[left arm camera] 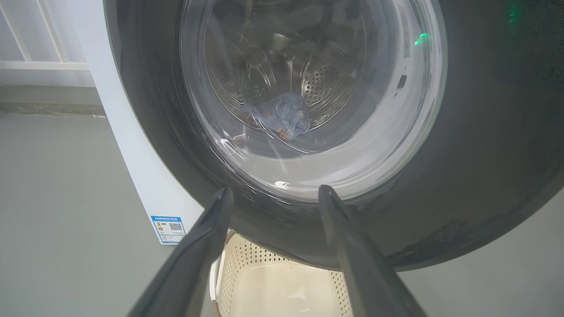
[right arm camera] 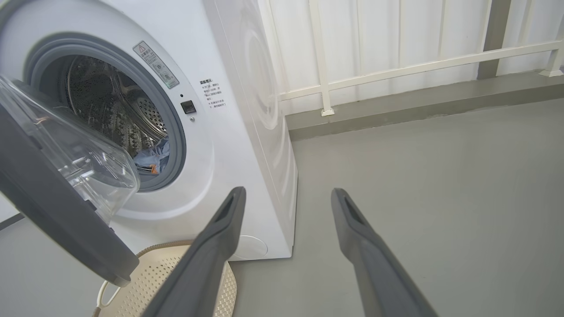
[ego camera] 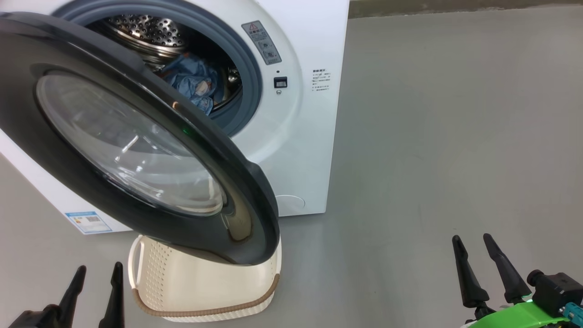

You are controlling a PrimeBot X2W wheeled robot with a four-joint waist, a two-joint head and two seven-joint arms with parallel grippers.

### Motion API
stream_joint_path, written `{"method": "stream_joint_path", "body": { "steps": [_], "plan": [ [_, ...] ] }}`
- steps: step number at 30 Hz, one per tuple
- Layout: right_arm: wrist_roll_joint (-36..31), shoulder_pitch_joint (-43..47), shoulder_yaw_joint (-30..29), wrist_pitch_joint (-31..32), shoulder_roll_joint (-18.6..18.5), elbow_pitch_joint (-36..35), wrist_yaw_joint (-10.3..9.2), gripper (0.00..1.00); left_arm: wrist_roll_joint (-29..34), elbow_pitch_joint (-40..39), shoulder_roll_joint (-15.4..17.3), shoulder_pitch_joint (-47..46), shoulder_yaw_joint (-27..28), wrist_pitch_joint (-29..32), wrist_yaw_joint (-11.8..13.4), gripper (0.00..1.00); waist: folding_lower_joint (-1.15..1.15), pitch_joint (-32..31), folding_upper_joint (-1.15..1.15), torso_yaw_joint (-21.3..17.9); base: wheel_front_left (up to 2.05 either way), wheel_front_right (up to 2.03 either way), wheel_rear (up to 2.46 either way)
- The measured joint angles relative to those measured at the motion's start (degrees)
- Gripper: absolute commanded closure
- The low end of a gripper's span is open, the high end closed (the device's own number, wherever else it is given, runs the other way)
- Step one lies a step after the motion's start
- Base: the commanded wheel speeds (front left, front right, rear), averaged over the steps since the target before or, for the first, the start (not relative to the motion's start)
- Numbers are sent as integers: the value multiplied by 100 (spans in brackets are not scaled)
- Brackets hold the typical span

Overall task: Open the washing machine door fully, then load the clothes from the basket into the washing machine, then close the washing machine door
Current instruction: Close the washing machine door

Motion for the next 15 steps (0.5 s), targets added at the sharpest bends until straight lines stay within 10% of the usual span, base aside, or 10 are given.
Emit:
{"method": "stream_joint_path", "body": {
  "steps": [4, 6, 7, 9, 15],
  "plan": [
    [0, 0, 83, 0, 15, 34, 0, 5, 1, 3, -21, 0, -4, 0, 0, 0, 0, 2, 0, 23, 0, 0, 0],
    [0, 0, 164, 0, 32, 63, 0, 55, 1, 7, -36, 0, -12, 0, 0, 0, 0, 1, 0, 46, 0, 0, 0],
    [0, 0, 177, 0, 41, 74, 0, 55, 1, 18, -49, 0, -14, 0, 0, 0, 0, 1, 0, 62, 0, 0, 0],
    [0, -1, 196, 0, 49, 93, 0, 100, 1, 45, -83, 0, -22, 0, 0, 0, 0, 0, 0, 107, 0, 0, 0],
    [23, -32, 372, 0, 105, 27, 0, 100, 0, 92, -176, 0, 0, 0, 0, 0, 0, -17, 0, 338, 0, 0, 0]
  ]
}}
